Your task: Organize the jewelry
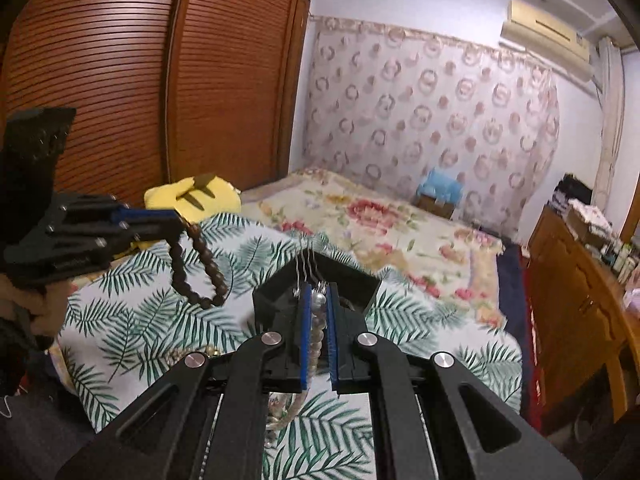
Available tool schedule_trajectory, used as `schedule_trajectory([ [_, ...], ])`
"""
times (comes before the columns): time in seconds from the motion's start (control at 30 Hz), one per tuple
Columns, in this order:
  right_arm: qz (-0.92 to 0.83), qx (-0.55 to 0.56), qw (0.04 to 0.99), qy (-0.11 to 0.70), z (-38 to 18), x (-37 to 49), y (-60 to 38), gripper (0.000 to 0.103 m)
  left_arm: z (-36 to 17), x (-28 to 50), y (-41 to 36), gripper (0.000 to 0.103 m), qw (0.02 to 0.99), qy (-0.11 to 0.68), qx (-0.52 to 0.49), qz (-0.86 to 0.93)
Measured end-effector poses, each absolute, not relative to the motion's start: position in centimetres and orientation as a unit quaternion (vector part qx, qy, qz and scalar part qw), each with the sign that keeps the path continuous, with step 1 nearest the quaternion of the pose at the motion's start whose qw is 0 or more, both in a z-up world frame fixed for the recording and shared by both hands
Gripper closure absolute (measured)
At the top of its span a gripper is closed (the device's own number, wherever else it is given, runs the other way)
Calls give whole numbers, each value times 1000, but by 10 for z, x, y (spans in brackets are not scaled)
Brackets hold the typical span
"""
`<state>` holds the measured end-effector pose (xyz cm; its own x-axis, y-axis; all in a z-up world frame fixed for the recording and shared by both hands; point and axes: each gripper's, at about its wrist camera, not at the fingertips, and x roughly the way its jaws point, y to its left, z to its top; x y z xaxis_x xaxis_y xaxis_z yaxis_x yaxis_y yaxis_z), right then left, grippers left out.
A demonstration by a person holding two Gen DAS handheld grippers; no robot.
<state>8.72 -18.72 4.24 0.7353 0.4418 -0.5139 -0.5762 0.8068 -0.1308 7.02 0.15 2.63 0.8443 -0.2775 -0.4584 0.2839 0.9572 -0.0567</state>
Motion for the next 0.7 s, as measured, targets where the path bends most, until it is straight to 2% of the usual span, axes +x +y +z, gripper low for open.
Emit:
schedule_trajectory([
  [0.7,238,-150,942,185,107,130,-182,95,51,114,-3,91,960,237,11,-148],
])
